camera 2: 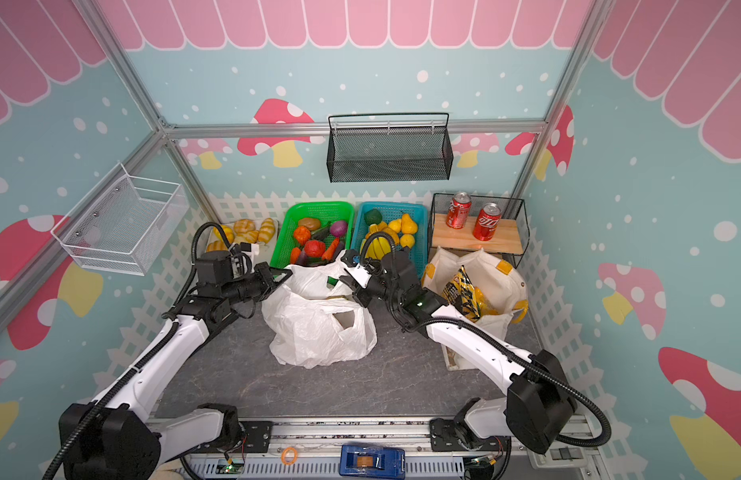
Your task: Place the mixed food into the grocery bags and tie them
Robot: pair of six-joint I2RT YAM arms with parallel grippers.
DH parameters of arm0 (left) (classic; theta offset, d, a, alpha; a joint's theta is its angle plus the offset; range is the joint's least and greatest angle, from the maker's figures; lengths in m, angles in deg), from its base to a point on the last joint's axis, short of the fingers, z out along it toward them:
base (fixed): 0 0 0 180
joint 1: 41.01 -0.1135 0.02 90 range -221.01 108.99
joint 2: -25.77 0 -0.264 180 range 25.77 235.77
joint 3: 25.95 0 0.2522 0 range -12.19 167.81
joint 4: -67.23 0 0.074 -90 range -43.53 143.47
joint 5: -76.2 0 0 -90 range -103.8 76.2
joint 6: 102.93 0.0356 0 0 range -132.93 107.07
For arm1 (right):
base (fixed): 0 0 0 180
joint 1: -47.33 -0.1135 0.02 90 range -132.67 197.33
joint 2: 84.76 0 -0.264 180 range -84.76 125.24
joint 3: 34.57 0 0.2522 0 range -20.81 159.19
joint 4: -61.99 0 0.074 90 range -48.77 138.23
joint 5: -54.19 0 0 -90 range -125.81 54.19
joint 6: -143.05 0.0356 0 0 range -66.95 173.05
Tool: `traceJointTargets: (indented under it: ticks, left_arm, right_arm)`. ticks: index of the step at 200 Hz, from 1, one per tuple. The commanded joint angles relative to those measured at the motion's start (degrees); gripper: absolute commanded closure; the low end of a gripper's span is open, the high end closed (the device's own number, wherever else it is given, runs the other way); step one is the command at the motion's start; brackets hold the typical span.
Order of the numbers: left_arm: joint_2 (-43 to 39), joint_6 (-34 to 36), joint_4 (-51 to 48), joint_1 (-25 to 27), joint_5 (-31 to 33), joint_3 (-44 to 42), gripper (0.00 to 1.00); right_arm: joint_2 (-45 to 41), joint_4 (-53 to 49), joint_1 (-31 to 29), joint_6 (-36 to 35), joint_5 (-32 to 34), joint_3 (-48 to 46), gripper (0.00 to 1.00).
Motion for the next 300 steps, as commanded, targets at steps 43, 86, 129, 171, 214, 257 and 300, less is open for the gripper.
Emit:
traceJointTargets:
  ticks: [43,86,129,171,214,257,300]
  left_arm:
    - [-7.54,14.59,-11.57,4.66,19.47,7.15,0.43]
    - [-14.96,31.06,-15.13,23.23,43.06,9.23,0.26]
    - [-14.45,51.17,-17.70,46.66,46.98,10.10,0.28]
    - [-9.13,63.60,-21.39,58.77,47.13,10.88,0.24]
    - [2.27,71.44,-17.82,62.70,63.95,14.00,0.27]
    - [8.45,74.90,-11.24,63.64,73.39,14.99,0.45]
    - [7.46,75.11,-8.56,63.67,73.27,13.39,0.82]
  right_arm:
    - [3.36,6.02,10.56,25.91,-29.90,2.98,0.98]
    - [5.93,6.57,11.34,30.28,-29.51,3.33,1.00]
    - [9.27,6.54,11.97,30.94,-31.95,5.13,1.00]
    - [9.65,6.27,12.06,30.12,-32.20,5.40,1.00]
    - [9.50,6.32,12.15,29.17,-32.76,4.83,1.00]
    - [9.17,6.21,12.14,28.78,-32.43,3.83,1.00]
    - [7.91,5.94,12.59,28.45,-30.87,2.59,1.00]
